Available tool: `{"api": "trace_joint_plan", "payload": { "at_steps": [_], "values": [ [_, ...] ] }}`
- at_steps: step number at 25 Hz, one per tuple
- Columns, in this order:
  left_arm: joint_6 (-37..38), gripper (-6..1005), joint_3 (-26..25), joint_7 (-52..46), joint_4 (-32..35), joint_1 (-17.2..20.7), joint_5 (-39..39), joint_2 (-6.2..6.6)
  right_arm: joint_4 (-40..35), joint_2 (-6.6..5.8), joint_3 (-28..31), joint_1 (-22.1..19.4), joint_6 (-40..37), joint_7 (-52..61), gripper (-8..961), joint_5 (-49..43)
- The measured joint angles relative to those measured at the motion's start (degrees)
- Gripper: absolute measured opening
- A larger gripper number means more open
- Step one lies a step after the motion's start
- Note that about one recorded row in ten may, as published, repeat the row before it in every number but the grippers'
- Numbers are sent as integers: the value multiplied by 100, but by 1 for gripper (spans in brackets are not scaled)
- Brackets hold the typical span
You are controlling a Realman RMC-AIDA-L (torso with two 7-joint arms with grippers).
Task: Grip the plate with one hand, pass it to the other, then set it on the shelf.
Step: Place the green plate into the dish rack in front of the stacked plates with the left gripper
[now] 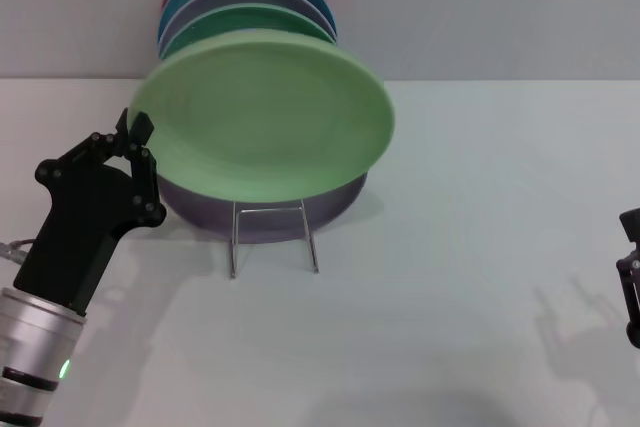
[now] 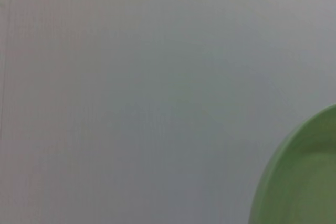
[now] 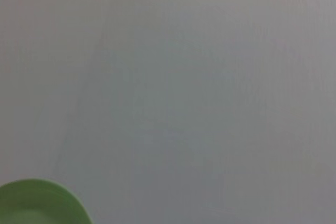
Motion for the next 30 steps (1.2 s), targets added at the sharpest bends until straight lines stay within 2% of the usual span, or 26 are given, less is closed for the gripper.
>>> {"api": "trace_joint_plan", "payload": {
  "at_steps": [21, 30],
  "values": [
    [-634, 41, 96, 150, 340, -23, 6, 3, -52, 0, 23, 64, 77, 6, 402, -2],
    [-815, 41, 298, 141, 462, -131, 4, 3, -81, 5, -12, 87, 91, 6, 401, -3]
  ]
}}
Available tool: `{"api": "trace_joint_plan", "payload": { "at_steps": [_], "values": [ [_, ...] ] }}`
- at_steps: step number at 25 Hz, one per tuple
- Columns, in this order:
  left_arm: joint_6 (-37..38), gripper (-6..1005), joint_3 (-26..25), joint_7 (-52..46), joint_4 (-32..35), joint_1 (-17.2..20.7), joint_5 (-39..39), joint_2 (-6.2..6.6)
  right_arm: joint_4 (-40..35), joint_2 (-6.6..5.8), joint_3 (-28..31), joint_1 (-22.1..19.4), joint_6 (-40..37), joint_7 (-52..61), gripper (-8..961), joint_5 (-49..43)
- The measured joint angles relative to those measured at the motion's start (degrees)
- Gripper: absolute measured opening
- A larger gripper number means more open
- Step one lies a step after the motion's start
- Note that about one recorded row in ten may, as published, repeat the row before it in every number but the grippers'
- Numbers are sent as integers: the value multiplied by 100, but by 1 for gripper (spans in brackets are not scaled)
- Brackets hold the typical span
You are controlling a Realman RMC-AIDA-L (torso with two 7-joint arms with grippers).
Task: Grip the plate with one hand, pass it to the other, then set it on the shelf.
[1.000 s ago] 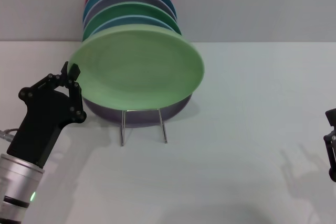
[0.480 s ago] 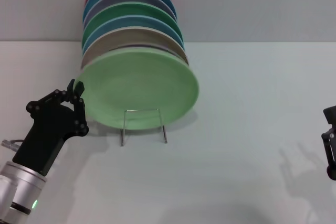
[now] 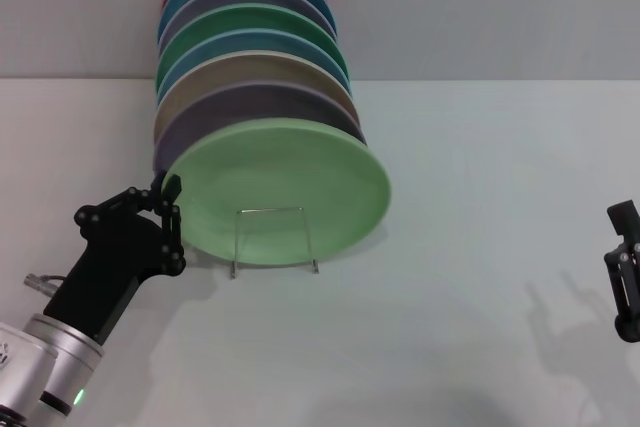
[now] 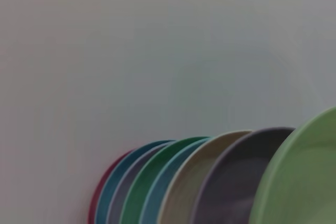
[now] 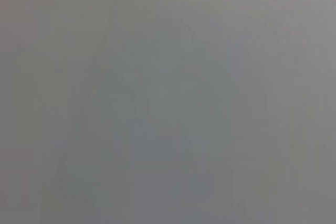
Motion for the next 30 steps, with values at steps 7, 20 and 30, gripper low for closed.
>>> {"api": "trace_joint_plan", "payload": {
  "at_steps": [7, 20, 30],
  "values": [
    [-71, 42, 4, -64, 10, -23, -2, 13, -16, 2, -5, 23, 69, 0, 404, -19],
    [1525, 527, -272, -153, 44, 544, -6, 49, -32, -7, 112, 196, 280, 0, 403, -9],
    [2472, 625, -708, -1514, 535, 497, -13, 41, 106, -14, 846, 547, 622, 130, 404, -1]
  ]
}}
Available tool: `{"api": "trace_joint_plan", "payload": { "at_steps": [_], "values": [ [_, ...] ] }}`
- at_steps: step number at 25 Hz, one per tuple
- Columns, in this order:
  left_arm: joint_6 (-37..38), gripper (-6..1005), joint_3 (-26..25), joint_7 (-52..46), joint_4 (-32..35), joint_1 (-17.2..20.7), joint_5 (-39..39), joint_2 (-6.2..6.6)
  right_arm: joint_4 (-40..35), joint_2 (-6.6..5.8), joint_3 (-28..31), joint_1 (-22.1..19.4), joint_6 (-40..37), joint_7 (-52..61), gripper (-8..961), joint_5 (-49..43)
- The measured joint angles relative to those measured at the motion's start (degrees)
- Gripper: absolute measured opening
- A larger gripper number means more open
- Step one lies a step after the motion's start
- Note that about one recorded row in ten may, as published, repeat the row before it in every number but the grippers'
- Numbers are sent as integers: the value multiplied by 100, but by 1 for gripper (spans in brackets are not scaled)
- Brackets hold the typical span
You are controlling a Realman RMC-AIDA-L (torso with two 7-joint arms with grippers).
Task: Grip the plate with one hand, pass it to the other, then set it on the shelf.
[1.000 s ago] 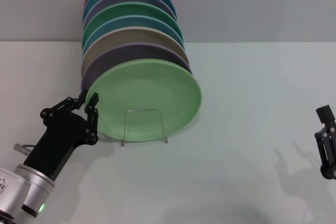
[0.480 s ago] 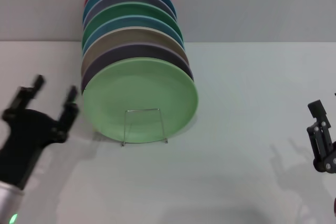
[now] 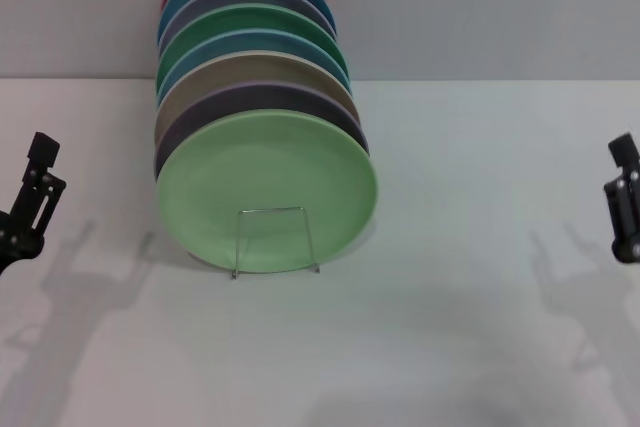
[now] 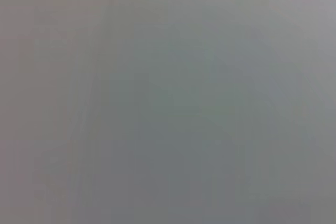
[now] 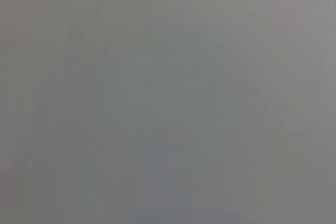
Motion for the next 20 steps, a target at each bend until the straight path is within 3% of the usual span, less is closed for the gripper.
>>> {"api": "trace_joint_plan", "payload": {
  "at_steps": [3, 8, 20],
  "values": [
    [-50, 625, -127, -176, 191, -101, -35, 4, 68, 0, 369, 116, 161, 156, 404, 2],
    [-180, 804, -387, -281, 291, -150, -185, -2, 65, 5, 1076, 290, 434, 302, 403, 2],
    [-317, 820, -536, -255, 358, -204, -336, -17, 195, -1, 1810, 747, 1070, 593, 403, 8]
  ]
}}
